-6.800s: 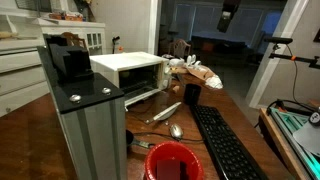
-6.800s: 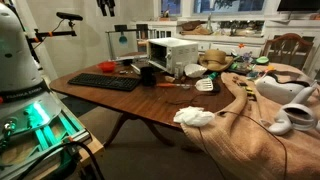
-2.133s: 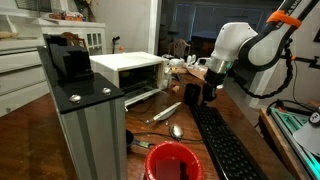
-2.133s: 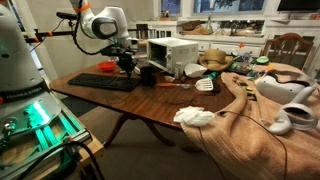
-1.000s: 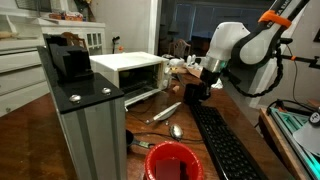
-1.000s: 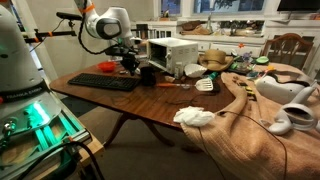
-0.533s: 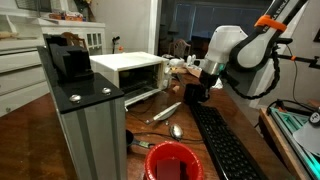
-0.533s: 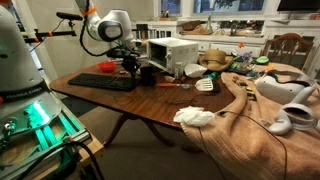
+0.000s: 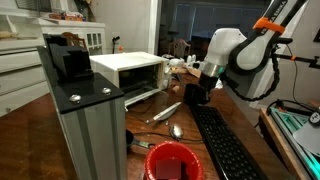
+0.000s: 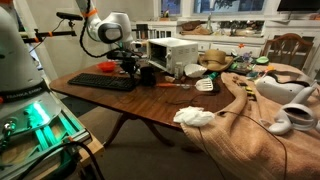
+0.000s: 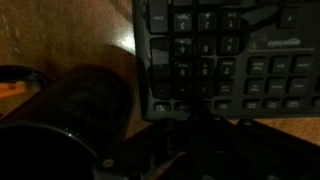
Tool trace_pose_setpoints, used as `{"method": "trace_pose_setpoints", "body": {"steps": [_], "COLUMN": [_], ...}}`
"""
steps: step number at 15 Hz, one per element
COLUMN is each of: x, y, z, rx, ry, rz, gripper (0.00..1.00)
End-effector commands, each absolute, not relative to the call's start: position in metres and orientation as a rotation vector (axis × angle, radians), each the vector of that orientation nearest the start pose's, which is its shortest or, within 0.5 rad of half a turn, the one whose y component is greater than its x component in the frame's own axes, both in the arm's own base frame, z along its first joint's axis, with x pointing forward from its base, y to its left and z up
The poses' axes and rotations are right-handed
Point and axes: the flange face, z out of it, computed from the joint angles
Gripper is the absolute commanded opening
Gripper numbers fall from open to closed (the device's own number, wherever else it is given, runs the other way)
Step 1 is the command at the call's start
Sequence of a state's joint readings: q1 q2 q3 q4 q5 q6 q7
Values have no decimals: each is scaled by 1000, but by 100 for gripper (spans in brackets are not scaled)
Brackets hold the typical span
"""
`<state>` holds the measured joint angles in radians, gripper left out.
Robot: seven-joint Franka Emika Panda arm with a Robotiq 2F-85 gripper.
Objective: Press the buttons of the keyboard on the top right
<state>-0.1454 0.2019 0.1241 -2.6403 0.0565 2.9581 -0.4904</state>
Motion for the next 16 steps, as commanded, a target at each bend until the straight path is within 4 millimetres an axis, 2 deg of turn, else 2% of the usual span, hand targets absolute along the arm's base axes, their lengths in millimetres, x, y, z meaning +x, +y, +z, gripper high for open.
{"method": "trace_pose_setpoints", "body": {"steps": [1,16], "x": [439,443], "y": [-13,-17], "z": [182,188], "rx": [-3046,-3033], "ry": [-678,-715], "rz": [-214,-253], "gripper": [0,0]}}
